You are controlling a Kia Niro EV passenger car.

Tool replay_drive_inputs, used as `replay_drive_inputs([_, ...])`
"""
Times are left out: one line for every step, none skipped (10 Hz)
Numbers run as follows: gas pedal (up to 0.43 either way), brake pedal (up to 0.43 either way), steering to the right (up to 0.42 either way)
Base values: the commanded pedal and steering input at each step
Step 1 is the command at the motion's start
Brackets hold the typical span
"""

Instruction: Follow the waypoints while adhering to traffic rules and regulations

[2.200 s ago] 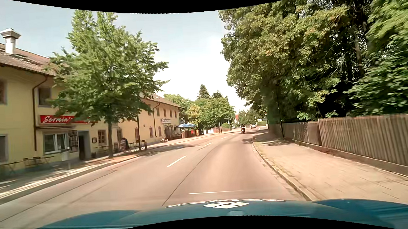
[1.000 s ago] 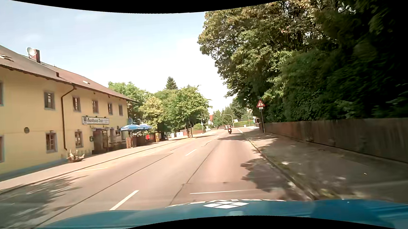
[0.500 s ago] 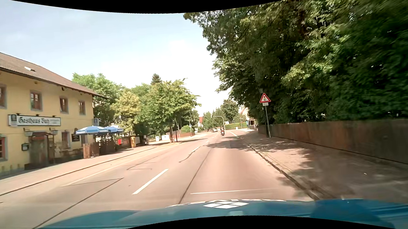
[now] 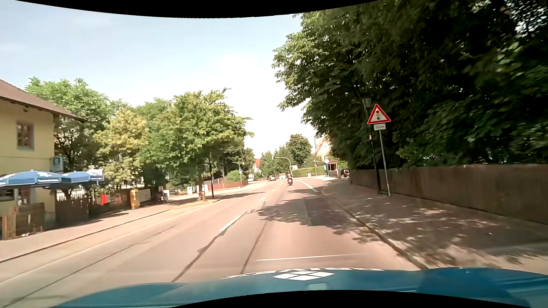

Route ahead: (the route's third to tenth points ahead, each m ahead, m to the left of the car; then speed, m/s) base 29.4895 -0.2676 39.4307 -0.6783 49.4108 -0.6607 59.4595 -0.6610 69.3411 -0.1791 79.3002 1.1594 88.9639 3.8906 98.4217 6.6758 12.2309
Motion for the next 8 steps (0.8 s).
replay_drive_inputs([0.039, 0.000, 0.022])
replay_drive_inputs([0.039, 0.000, 0.019])
replay_drive_inputs([0.039, 0.000, 0.014])
replay_drive_inputs([0.039, 0.000, 0.011])
replay_drive_inputs([0.039, 0.000, 0.011])
replay_drive_inputs([0.039, 0.000, 0.009])
replay_drive_inputs([0.039, 0.000, 0.007])
replay_drive_inputs([0.039, 0.000, 0.006])
